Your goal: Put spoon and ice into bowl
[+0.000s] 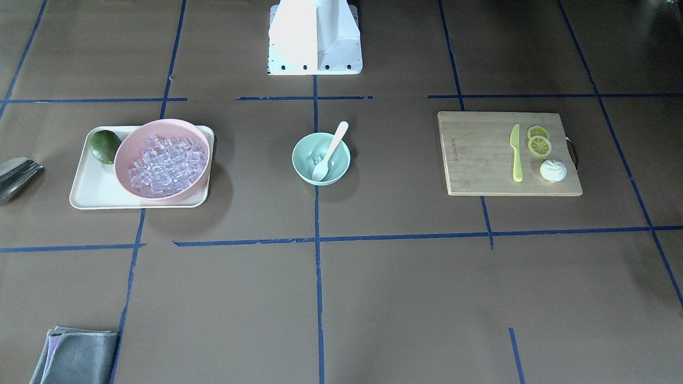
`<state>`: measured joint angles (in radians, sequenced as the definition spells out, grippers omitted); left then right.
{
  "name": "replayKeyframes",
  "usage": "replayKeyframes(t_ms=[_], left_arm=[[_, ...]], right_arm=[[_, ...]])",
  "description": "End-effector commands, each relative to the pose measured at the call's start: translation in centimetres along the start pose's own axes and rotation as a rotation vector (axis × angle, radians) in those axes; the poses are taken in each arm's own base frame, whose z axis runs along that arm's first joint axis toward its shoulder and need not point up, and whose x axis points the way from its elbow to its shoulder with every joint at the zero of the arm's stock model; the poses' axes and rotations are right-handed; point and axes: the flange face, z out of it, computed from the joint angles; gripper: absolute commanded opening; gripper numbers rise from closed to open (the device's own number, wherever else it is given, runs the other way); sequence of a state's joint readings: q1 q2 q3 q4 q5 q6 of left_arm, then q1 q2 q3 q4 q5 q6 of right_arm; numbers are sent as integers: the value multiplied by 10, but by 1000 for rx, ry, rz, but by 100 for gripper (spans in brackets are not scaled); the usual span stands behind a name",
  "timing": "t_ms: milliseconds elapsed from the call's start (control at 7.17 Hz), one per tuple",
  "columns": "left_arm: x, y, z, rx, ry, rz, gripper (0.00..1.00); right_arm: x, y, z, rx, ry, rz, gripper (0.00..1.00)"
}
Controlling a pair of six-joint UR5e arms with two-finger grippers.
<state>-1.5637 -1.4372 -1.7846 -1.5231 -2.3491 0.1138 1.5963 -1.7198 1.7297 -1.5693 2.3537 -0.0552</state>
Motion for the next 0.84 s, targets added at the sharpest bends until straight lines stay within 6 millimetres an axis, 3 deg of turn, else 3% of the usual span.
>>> replayKeyframes(t_ms=[0,698], left_arm=[[3,-2,-2,14,4,14,100],[-3,0,3,4,-1,6,100]], right_arm=[[-2,0,-1,13,1,-2,100],[-3,1,1,9,-4,-1,100]])
